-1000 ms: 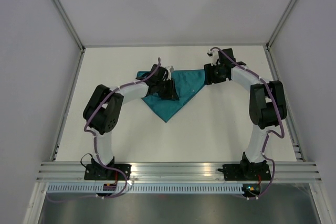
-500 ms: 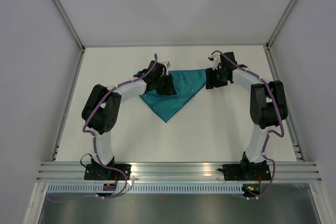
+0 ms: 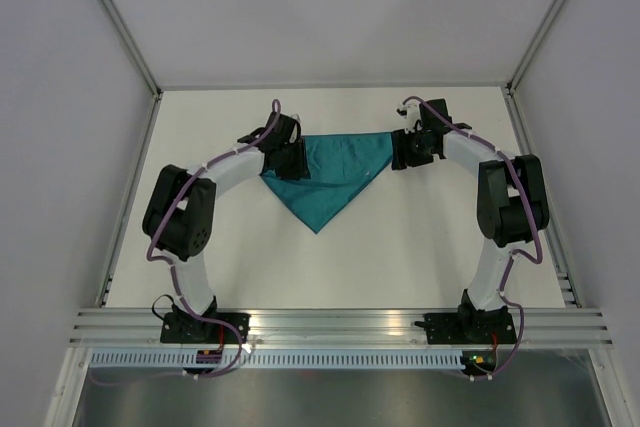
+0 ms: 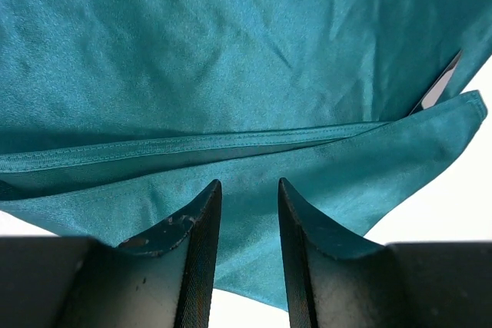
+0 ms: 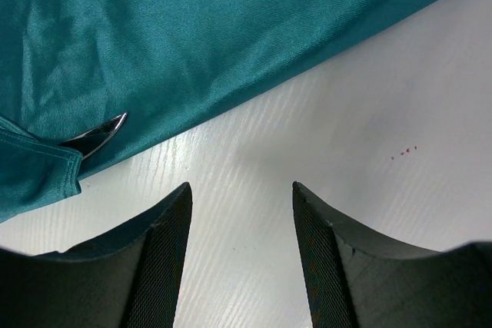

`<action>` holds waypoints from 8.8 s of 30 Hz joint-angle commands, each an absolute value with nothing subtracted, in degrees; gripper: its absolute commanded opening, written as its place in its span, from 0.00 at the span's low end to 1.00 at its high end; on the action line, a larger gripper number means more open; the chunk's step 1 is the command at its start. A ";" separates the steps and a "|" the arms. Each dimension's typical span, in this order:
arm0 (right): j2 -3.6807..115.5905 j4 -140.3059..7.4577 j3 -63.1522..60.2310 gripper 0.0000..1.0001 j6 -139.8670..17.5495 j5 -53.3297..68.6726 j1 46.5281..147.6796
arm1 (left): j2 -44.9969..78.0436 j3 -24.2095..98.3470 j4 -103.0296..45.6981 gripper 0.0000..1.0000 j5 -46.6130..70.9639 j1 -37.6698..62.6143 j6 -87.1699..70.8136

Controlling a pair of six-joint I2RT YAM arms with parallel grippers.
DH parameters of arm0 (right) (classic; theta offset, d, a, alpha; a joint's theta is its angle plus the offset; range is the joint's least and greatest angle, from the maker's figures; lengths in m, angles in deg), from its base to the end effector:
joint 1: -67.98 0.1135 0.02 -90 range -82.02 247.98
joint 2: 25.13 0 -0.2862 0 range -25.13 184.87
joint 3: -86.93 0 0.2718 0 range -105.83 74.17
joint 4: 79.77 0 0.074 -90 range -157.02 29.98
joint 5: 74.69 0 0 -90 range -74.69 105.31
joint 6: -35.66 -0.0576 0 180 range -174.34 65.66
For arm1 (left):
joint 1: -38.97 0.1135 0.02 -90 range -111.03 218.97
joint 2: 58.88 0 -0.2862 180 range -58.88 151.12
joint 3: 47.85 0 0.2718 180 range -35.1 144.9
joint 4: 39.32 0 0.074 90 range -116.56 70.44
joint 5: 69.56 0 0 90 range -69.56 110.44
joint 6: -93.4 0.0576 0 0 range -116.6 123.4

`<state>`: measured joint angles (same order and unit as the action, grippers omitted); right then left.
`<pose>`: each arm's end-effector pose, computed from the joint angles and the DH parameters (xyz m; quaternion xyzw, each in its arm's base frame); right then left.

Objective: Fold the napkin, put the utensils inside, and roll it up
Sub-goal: Fold the napkin

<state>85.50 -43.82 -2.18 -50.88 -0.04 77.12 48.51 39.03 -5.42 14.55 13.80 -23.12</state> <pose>0.4353 0.0855 0.1724 -0.1416 0.9415 0.1418 0.2709 0.3926 -0.1910 0.1846 0.0045 0.9510 -0.1771 0.2534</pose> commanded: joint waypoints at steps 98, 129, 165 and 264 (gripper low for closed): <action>102.32 -61.74 -12.93 0.49 -73.15 -12.02 65.60 | 54.76 42.24 -13.38 0.36 12.61 3.73 -26.74; 72.08 -69.05 7.46 0.08 -43.64 -7.98 85.79 | 23.74 30.21 -12.59 0.39 13.93 11.20 -32.19; 80.96 -64.91 10.37 0.16 -27.45 4.41 115.70 | 5.98 17.11 -11.44 0.42 14.81 16.30 -34.92; 77.10 -33.62 2.20 0.54 -41.78 -2.53 91.09 | 41.50 35.47 -11.36 0.41 15.25 24.11 -25.87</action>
<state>81.20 -35.10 3.94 -42.12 -5.05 91.44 48.66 33.87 -12.72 14.35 22.09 -29.20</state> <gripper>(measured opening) 0.540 0.398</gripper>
